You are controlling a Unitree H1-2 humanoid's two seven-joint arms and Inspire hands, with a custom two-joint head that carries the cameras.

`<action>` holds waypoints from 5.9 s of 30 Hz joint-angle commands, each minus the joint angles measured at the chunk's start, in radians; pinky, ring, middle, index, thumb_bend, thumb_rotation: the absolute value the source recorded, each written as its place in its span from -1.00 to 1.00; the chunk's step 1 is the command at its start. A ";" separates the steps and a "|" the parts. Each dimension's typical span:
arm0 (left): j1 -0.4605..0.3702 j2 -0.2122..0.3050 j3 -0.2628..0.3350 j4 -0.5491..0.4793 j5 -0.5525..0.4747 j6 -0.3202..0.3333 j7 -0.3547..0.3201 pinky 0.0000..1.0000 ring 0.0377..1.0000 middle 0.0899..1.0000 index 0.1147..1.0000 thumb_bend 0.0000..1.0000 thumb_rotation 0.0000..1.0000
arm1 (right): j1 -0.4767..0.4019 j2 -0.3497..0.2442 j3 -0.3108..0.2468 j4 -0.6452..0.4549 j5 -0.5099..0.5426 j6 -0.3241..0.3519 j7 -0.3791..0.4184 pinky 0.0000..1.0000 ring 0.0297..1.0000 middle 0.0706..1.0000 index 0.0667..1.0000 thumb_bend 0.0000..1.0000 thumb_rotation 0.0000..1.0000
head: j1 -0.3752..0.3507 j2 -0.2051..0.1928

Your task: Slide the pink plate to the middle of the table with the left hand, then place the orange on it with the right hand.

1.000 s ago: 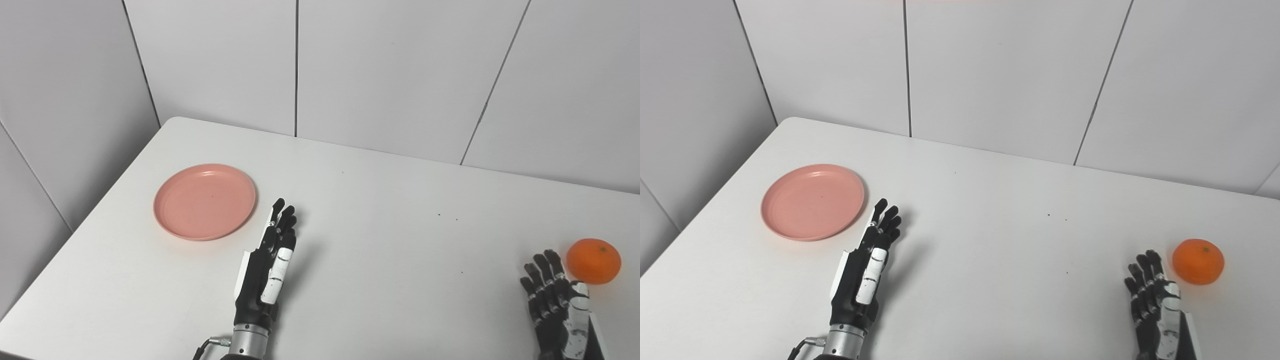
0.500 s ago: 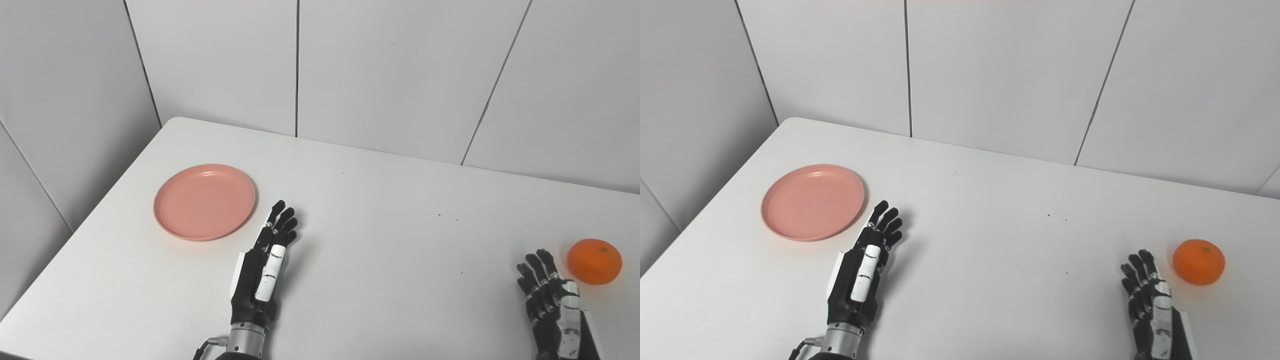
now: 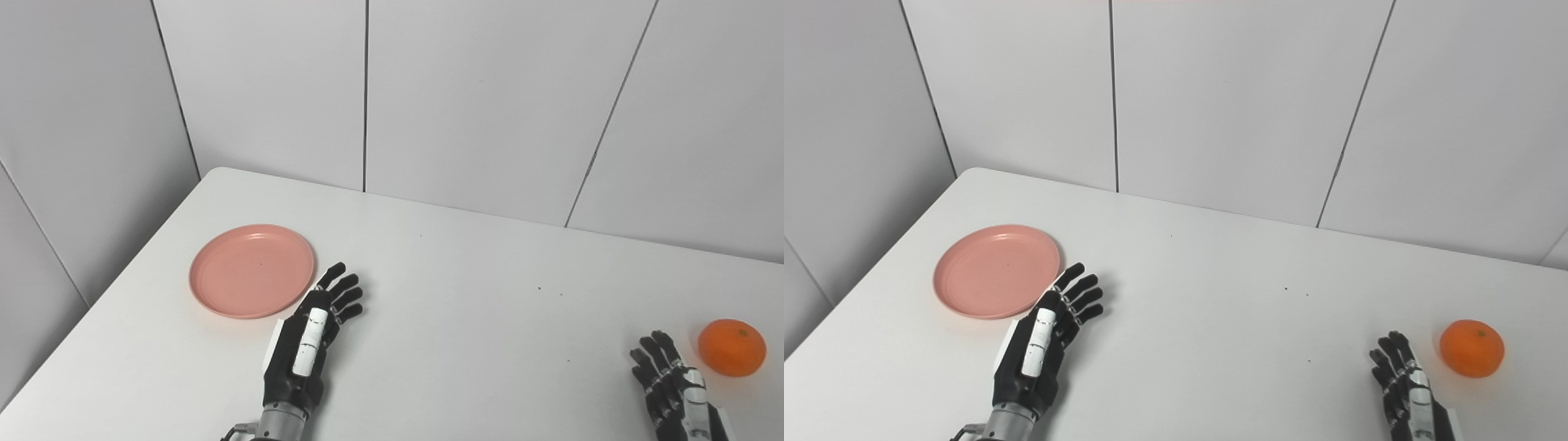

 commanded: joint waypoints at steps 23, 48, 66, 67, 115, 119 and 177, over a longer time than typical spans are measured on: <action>-0.292 0.173 0.200 -0.039 -0.122 0.052 -0.054 0.51 0.54 0.47 0.44 0.90 0.58 | 0.045 0.049 0.036 0.110 -0.012 -0.053 0.010 0.91 0.83 0.80 0.82 0.59 0.93 | -0.004 -0.001; -0.519 0.423 0.430 0.398 -0.188 -0.063 -0.081 0.57 0.52 0.43 0.47 0.94 0.55 | 0.054 0.039 0.045 0.098 -0.019 -0.046 0.013 0.85 0.80 0.76 0.81 0.53 0.96 | -0.004 0.011; -0.576 0.503 0.497 0.789 -0.369 -0.127 -0.319 0.50 0.61 0.51 0.66 0.94 0.49 | 0.062 0.036 0.049 0.087 -0.015 -0.035 0.019 0.82 0.78 0.74 0.82 0.50 0.94 | -0.007 0.020; -0.576 0.506 0.498 0.802 -0.385 -0.123 -0.342 0.50 0.62 0.54 0.69 0.90 0.50 | 0.063 0.036 0.049 0.086 -0.015 -0.034 0.019 0.82 0.78 0.74 0.82 0.50 0.94 | -0.006 0.021; -0.595 0.493 0.510 1.208 -0.393 -0.253 -0.520 0.45 0.62 0.63 0.61 0.90 0.47 | 0.079 0.017 0.062 0.041 0.000 0.009 0.015 0.78 0.78 0.72 0.82 0.55 0.88 | -0.013 0.051; -0.587 0.482 0.512 1.198 -0.405 -0.220 -0.533 0.33 0.50 0.55 0.56 0.93 0.42 | 0.080 0.018 0.063 0.035 0.004 0.018 0.014 0.77 0.77 0.71 0.82 0.56 0.86 | -0.016 0.054; -0.477 0.362 0.416 0.844 -0.350 0.062 -0.363 0.90 0.78 0.70 0.62 0.82 0.60 | 0.080 0.028 0.081 0.013 -0.001 0.036 -0.001 0.75 0.73 0.66 0.80 0.57 0.80 | -0.041 0.082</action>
